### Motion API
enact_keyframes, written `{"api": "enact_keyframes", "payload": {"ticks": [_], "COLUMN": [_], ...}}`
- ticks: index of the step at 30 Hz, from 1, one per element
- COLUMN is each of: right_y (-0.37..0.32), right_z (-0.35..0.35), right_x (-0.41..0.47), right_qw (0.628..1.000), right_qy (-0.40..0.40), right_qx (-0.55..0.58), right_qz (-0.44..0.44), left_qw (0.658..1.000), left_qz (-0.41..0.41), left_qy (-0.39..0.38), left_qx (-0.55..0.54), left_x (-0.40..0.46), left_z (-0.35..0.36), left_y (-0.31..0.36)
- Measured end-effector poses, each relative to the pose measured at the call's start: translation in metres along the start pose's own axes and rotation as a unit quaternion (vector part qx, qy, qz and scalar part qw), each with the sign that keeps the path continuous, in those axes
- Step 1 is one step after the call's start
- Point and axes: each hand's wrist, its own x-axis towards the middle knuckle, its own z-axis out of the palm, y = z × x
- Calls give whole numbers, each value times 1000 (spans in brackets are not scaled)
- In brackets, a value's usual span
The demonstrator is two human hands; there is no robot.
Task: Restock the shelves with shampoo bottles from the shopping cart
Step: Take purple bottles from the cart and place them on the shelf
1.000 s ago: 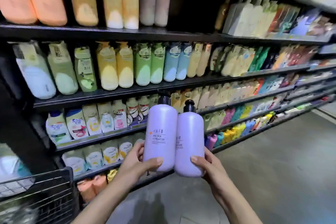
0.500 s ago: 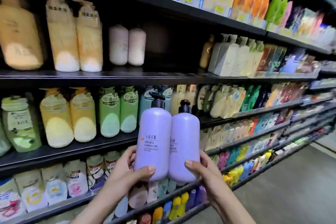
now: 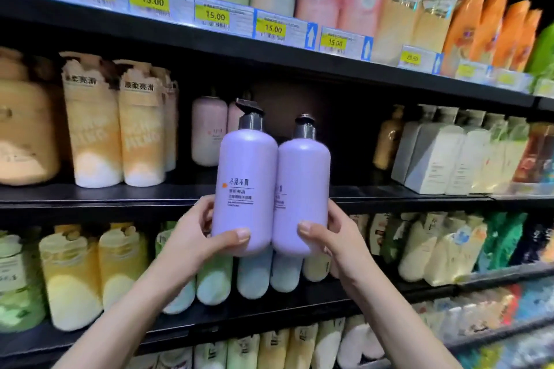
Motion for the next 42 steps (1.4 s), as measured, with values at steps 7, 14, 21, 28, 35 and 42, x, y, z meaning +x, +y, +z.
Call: {"api": "enact_keyframes", "payload": {"ticks": [7,14,21,28,35,42], "right_y": [-14,-5,6,11,3,13], "right_z": [13,29,25,26,33,45], "right_x": [72,109,122,138,170,193], "right_qw": [998,997,997,995,986,990], "right_qy": [-21,-42,-50,-52,-57,-41], "right_qx": [-13,-24,-42,-83,-153,-135], "right_qz": [-52,-64,-42,-15,12,11], "left_qw": [996,989,970,966,957,962], "left_qz": [33,22,7,-27,-65,-91], "left_qy": [65,107,129,88,71,73], "left_qx": [56,103,204,241,273,247], "left_x": [52,76,84,96,125,142], "left_z": [-16,-27,-31,-32,-48,-49], "left_y": [17,5,-10,0,-4,-4]}}
